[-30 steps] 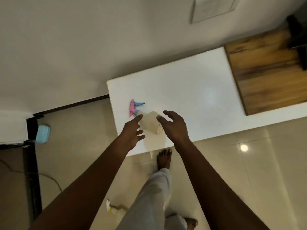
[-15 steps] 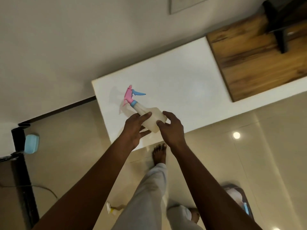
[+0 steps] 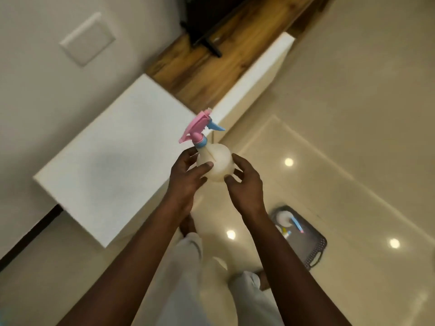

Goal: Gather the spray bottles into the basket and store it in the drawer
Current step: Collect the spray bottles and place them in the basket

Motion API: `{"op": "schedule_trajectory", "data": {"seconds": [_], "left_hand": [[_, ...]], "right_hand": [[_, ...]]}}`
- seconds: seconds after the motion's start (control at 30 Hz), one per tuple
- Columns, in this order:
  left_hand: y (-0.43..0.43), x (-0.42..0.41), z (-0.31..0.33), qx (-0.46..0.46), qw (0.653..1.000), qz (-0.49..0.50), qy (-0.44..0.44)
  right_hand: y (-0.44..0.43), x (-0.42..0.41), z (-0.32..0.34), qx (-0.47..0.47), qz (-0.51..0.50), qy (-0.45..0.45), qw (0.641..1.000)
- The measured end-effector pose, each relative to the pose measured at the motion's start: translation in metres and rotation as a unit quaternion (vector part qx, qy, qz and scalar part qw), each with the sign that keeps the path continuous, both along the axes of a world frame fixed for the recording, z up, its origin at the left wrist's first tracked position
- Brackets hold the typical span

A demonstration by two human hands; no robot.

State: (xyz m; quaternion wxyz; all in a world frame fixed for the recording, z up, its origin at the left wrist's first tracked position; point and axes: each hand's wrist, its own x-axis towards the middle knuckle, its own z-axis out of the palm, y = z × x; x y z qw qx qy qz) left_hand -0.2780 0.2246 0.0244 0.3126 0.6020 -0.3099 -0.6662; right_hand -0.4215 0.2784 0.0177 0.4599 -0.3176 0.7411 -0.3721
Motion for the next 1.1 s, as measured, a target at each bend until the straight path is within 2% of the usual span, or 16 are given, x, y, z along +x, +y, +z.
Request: {"op": "schedule_trajectory", "data": {"seconds": [0.13, 0.23, 0.33, 0.5, 0.7, 0.87, 1.1], "left_hand": [[0.057, -0.092, 0.033, -0.063, 0.993, -0.098, -0.028], [0.097, -0.145, 0.039, -0.083, 0.983, -0.16, -0.044], [0.13, -0.187, 0.039, -0.077, 0.975, -0.207, -0.038], [0.219, -0.274, 0.011, -0.038, 0.956, -0.286, -0.047], [0.312, -0.34, -0.069, 0.041, 0.947, -0.309, -0.085], [0.367, -0.372, -0.157, 0.094, 0.948, -0.28, -0.122], [0.405, -0.392, -0.314, 0.151, 0.948, -0.253, -0.124]], "right_hand": [[0.072, -0.083, 0.032, -0.004, -0.055, 0.019, 0.998], [0.12, -0.13, 0.039, -0.015, -0.11, -0.004, 0.994], [0.163, -0.165, 0.041, -0.024, -0.152, -0.027, 0.988], [0.267, -0.23, 0.01, -0.011, -0.203, 0.018, 0.979], [0.363, -0.285, -0.071, 0.095, -0.167, 0.061, 0.979], [0.407, -0.311, -0.164, 0.145, -0.153, 0.069, 0.975], [0.421, -0.34, -0.317, 0.124, -0.146, 0.045, 0.98]]}}
